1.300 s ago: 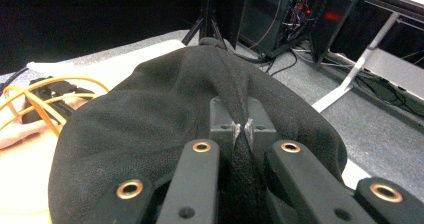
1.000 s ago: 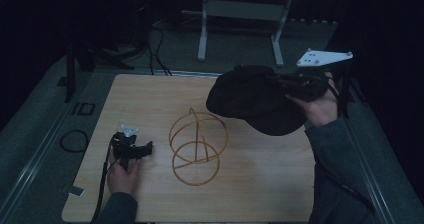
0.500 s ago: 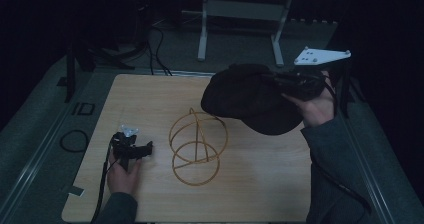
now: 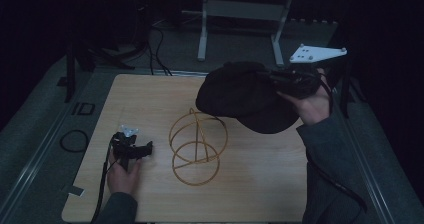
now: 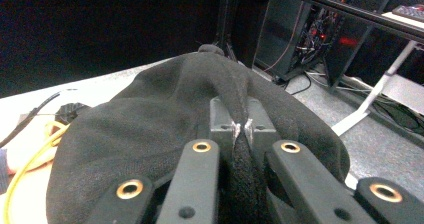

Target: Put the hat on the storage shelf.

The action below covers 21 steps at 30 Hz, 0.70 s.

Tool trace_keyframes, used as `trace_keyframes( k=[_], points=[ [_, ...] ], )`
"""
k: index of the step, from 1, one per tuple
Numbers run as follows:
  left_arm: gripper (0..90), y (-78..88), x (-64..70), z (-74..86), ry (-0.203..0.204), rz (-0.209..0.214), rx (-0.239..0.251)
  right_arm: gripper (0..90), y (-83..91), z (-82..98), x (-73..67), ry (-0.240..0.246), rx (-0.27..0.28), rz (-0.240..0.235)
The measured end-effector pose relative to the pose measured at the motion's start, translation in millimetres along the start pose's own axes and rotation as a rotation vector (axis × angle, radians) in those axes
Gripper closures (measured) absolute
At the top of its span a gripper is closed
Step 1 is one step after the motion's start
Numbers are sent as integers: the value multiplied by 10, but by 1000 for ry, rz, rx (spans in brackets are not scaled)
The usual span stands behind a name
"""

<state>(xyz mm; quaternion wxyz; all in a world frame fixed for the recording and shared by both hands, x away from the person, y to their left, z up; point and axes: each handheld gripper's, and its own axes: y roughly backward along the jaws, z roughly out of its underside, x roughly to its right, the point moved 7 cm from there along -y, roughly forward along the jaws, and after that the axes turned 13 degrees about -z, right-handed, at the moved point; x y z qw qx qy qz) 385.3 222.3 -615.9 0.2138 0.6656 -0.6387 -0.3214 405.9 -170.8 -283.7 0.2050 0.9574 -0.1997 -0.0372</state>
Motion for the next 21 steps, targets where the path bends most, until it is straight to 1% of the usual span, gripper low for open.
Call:
trace_keyframes(
  k=[10, 21],
  points=[
    [126, 0, 0, 0, 0, 0, 0, 861, -30, -40, -37, -1, 17, -16],
    [126, 0, 0, 0, 0, 0, 0, 861, -14, -117, -84, 7, 39, -24]
  ],
)
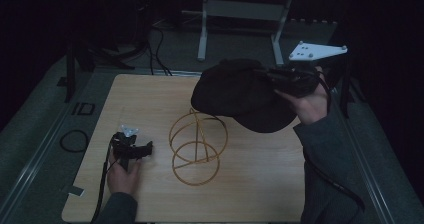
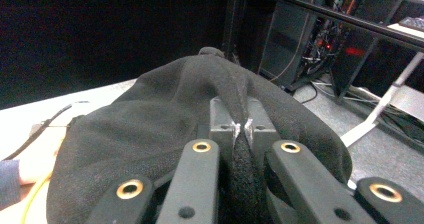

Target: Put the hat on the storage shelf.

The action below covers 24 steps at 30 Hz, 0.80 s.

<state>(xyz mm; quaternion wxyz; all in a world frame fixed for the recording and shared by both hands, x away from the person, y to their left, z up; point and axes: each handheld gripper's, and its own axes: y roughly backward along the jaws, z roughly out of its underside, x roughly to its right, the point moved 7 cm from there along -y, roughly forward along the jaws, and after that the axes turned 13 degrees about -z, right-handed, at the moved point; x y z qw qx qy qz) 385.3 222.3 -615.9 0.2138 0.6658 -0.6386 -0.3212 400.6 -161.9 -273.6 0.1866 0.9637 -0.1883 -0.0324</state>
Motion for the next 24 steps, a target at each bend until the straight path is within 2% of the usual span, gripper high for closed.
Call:
trace_keyframes(
  k=[12, 24],
  points=[
    [126, 1, -1, 0, -1, 0, -1, 861, -50, -48, -85, 14, 5, -32],
    [126, 0, 0, 0, -1, 0, 0, 861, -164, -100, -235, 36, 21, -88]
  ],
)
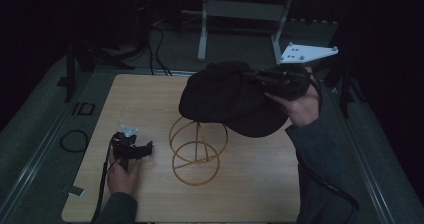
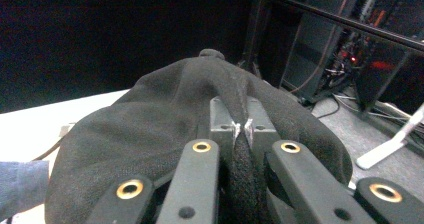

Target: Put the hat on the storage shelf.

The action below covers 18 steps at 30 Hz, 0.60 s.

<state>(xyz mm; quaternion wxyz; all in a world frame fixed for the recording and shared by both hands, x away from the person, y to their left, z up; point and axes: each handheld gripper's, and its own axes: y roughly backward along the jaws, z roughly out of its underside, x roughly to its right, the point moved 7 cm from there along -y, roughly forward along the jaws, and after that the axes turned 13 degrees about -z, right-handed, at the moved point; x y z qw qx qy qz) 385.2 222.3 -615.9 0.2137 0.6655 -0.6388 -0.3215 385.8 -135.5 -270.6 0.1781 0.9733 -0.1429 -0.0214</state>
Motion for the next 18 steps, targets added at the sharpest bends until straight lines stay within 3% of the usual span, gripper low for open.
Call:
trace_keyframes(
  k=[18],
  points=[
    [126, 1, -1, 1, -2, 0, -1, 861, -269, 30, -249, 30, -19, -92]
  ],
)
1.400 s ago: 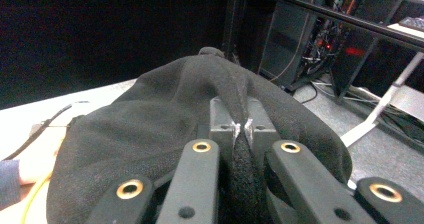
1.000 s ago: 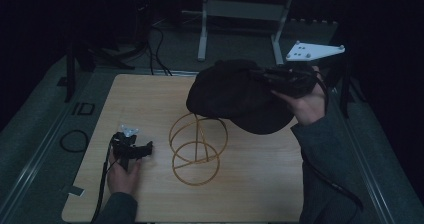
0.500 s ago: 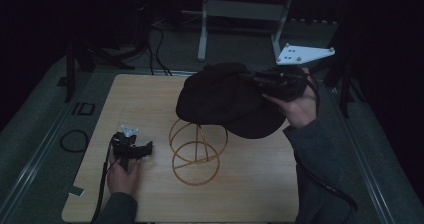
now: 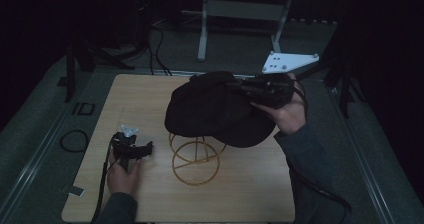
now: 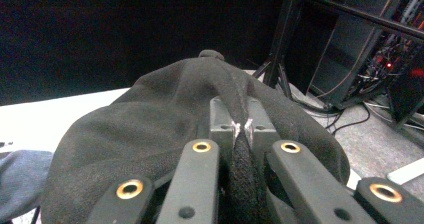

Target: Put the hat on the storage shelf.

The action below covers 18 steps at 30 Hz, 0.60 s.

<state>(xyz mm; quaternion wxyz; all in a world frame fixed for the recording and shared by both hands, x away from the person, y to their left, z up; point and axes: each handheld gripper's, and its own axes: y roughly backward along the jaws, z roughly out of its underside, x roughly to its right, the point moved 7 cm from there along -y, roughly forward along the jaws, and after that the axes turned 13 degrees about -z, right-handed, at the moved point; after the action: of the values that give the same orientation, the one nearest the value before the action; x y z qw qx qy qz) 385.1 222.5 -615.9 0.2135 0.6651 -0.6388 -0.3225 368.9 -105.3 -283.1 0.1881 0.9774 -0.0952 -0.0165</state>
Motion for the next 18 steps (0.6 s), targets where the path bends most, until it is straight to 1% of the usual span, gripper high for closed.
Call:
trace_keyframes(
  k=[8, 11, 18],
  points=[
    [126, 0, 1, -1, 1, 0, 1, 860, -115, 14, -72, 3, -19, -39],
    [126, -1, 1, -1, 2, 0, 1, 860, -175, 25, -106, 15, -33, -52],
    [126, -3, 5, -3, 7, 0, 4, 860, -289, 111, -190, 18, -57, -90]
  ],
)
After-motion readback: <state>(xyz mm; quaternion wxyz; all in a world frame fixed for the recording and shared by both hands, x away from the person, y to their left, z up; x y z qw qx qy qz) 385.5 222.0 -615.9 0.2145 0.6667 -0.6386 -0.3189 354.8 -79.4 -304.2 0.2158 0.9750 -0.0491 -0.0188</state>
